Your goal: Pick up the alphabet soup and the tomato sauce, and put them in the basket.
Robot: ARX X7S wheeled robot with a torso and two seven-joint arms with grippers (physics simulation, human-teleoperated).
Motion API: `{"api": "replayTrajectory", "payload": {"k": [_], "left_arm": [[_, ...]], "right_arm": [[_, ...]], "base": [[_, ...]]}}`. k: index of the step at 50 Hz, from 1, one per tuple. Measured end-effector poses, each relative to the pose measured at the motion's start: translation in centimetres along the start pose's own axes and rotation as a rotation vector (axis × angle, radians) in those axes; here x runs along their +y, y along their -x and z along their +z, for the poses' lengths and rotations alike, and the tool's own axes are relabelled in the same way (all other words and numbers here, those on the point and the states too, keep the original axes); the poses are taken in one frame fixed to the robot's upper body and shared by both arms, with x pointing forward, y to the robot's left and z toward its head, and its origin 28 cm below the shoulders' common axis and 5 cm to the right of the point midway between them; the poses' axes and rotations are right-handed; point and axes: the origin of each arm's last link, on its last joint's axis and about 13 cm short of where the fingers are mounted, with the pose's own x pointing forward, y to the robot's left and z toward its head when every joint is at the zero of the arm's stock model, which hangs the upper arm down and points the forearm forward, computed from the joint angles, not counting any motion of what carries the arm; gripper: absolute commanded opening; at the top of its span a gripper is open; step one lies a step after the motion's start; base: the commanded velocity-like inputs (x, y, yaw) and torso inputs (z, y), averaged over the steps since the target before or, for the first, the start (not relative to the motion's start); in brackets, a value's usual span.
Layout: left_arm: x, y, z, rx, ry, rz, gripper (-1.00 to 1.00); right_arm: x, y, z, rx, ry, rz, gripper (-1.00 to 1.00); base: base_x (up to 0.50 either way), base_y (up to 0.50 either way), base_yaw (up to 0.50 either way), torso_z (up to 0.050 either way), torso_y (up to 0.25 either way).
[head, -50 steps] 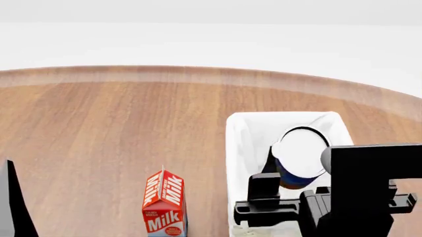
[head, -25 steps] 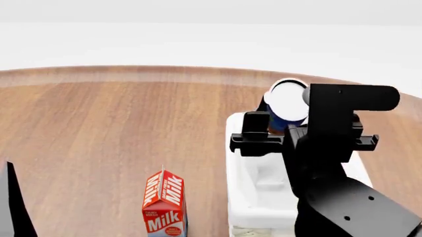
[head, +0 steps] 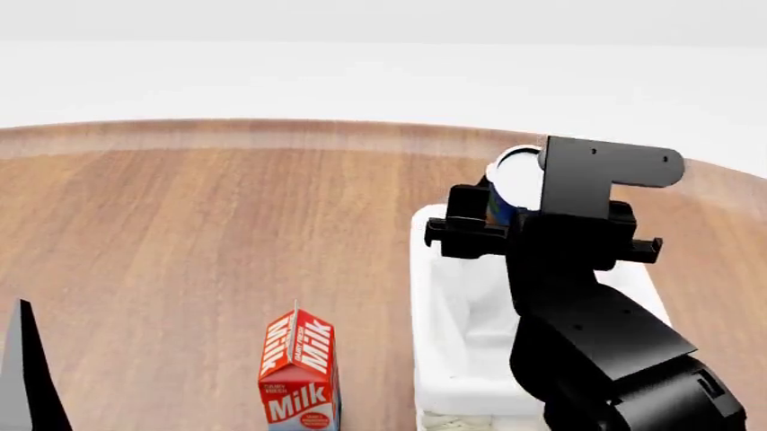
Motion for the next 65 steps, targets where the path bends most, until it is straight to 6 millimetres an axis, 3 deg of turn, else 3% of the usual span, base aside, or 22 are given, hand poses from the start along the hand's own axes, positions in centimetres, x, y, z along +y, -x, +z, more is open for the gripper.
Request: {"api": "replayTrajectory", "payload": {"k": [17, 41, 65], "left_arm": [[0.1, 0.1, -0.1, 0.004, 0.0, 0.003, 1.0], [0.1, 0.2, -0.4, 0.012, 0.001, 0.001, 1.0], [0.0, 0.2, -0.7, 0.018, -0.001, -0.003, 1.0]], "right_arm": [[-0.3, -1.5, -2.3, 0.113, -0.008, -0.097, -1.0], [-1.4, -2.0, -5.5, 0.221, 0.018, -0.185, -1.0], [-1.4, -2.0, -6.3, 0.228, 0.031, -0.164, -1.0]], "base": [[0.0, 0.0, 0.0, 0.0, 0.001], [0.0, 0.0, 0.0, 0.0, 0.001], [0.0, 0.0, 0.0, 0.0, 0.001]]}}
